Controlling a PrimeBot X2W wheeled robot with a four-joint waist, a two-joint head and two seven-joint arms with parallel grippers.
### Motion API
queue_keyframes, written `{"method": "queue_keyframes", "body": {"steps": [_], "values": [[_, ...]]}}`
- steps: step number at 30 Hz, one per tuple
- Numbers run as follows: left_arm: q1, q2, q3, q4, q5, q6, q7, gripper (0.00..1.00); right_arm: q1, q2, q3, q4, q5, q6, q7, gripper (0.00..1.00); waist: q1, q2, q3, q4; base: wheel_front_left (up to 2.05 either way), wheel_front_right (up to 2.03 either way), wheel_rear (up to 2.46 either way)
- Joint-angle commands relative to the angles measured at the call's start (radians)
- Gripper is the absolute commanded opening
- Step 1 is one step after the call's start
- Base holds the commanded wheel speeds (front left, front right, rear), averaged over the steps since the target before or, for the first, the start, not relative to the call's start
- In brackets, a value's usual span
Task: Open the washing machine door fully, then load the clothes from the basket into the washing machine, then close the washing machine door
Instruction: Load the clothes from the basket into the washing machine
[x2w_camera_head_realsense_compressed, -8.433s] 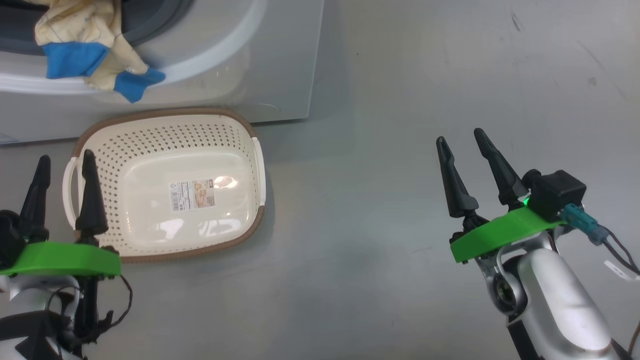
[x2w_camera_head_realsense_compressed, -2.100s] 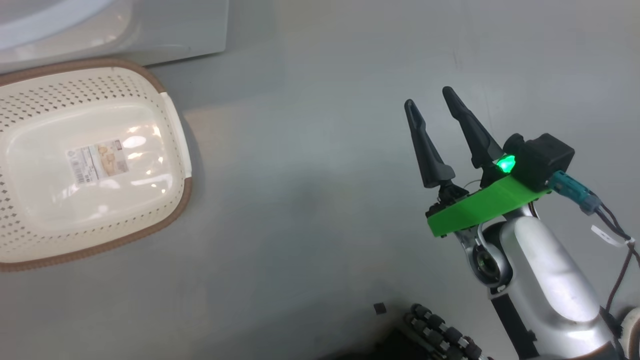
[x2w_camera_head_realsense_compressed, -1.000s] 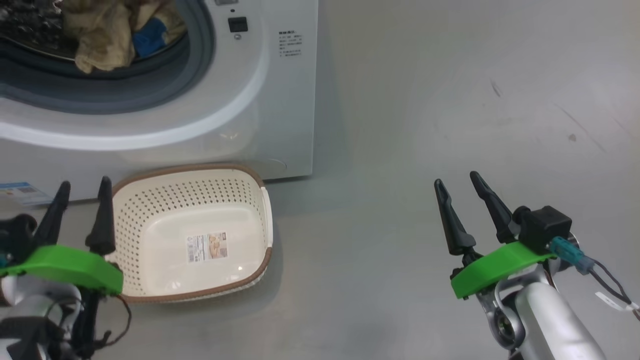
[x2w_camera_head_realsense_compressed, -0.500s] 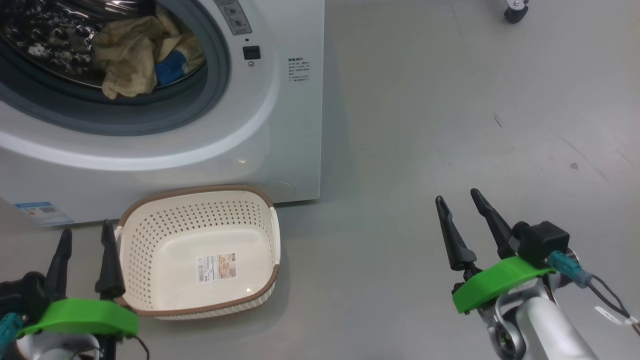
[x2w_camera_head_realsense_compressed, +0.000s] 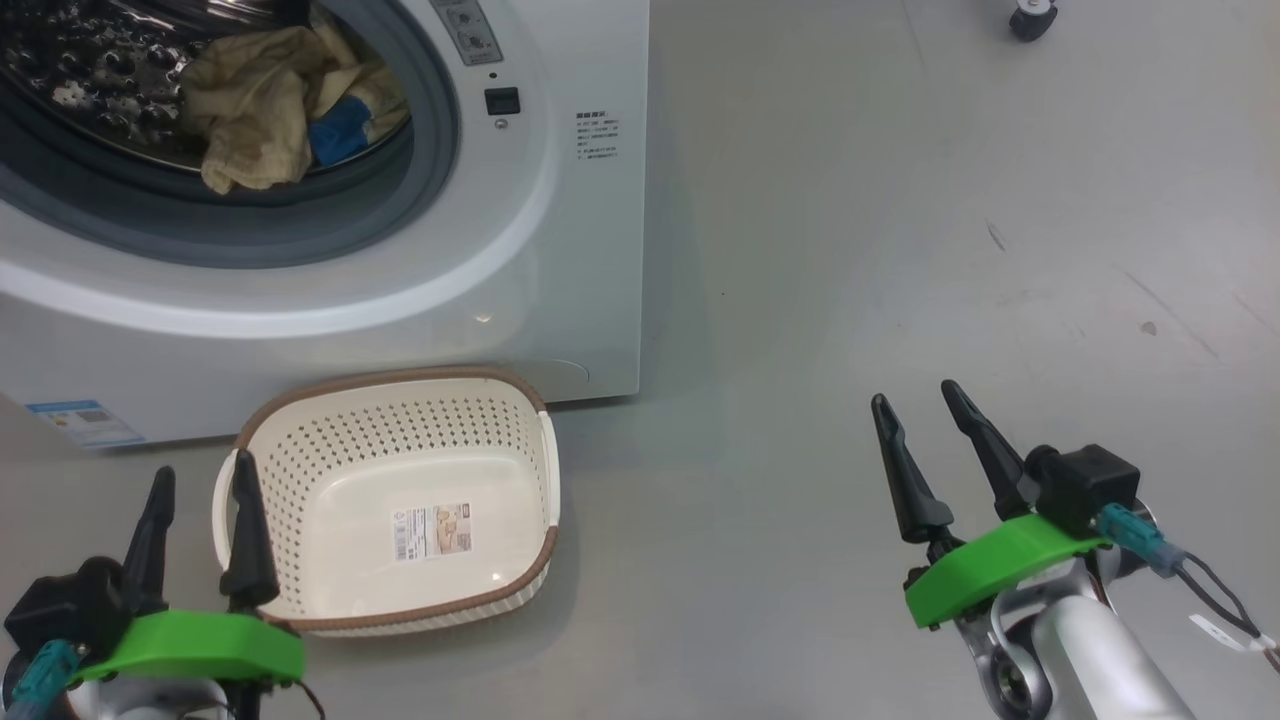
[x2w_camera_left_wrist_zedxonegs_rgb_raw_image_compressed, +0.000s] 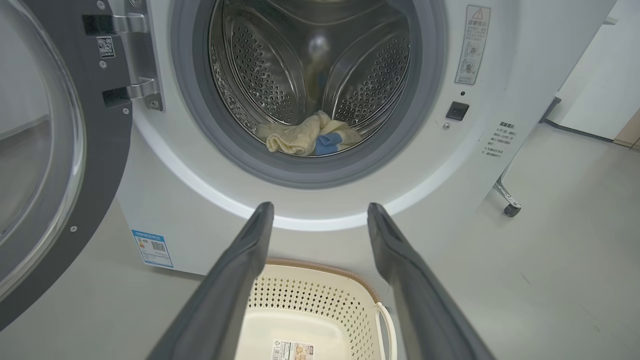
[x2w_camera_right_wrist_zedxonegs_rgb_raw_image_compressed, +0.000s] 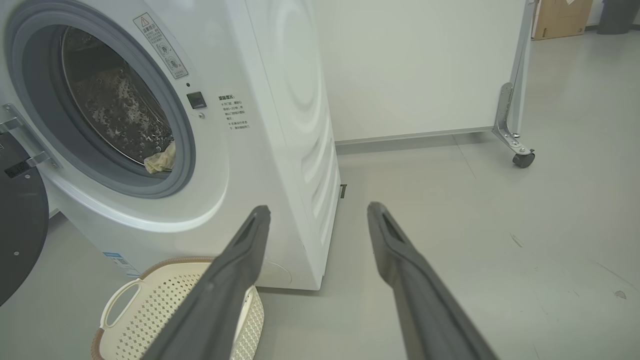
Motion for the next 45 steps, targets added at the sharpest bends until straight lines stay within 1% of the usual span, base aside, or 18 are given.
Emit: {"method": "queue_keyframes", "body": {"steps": [1,8,13,19,25,26,31,36,45], "values": [[-0.033,0.012,0.055,-0.023,0.015,-0.01,-0.011,1.0,-0.023,-0.004,0.018,-0.028,0.002,0.001,-0.007,1.0,0.0001,-0.0001,0.0,0.0,0.0,0.0,0.0],[-0.034,-0.009,0.084,-0.017,0.047,-0.034,-0.011,1.0,-0.023,-0.004,0.02,-0.032,0.005,0.001,-0.007,1.0,0.0001,-0.0001,0.014,-0.003,0.0,0.0,0.0],[-0.04,-0.014,0.094,-0.017,0.059,-0.044,-0.011,1.0,-0.029,-0.004,0.023,-0.04,0.007,0.001,-0.007,1.0,0.0001,-0.0001,0.037,-0.01,0.0,0.0,0.0],[-0.07,0.006,0.09,0.002,0.063,-0.056,-0.011,1.0,-0.039,-0.004,0.03,-0.05,0.014,0.001,-0.007,1.0,0.0001,-0.0001,0.086,-0.031,0.0,0.0,0.0],[-0.148,0.053,0.084,0.019,0.057,-0.065,0.017,1.0,-0.061,-0.004,0.04,-0.066,0.022,0.001,-0.007,1.0,0.0001,-0.0001,0.166,-0.062,0.0,0.0,0.0],[-0.148,0.053,0.084,0.019,0.057,-0.065,0.017,1.0,-0.061,-0.004,0.04,-0.066,0.022,0.001,-0.007,1.0,0.0001,-0.0001,0.166,-0.062,0.0,0.0,0.0],[-0.264,0.121,0.094,0.021,0.035,-0.073,0.069,1.0,-0.088,-0.004,0.05,-0.084,0.038,0.001,-0.007,1.0,0.0001,-0.0001,0.25,-0.092,0.0,0.0,0.0],[-0.413,0.224,0.094,0.041,0.015,-0.08,0.145,1.0,-0.119,-0.004,0.072,-0.102,0.062,0.001,-0.007,1.0,0.0001,-0.0001,0.333,-0.133,0.0,0.0,0.0],[-0.7,0.38,0.021,0.143,-0.045,-0.084,0.319,1.0,-0.158,-0.004,0.11,-0.128,0.114,0.001,-0.007,1.0,0.0001,-0.0001,0.445,-0.197,0.0,0.0,0.0]]}}
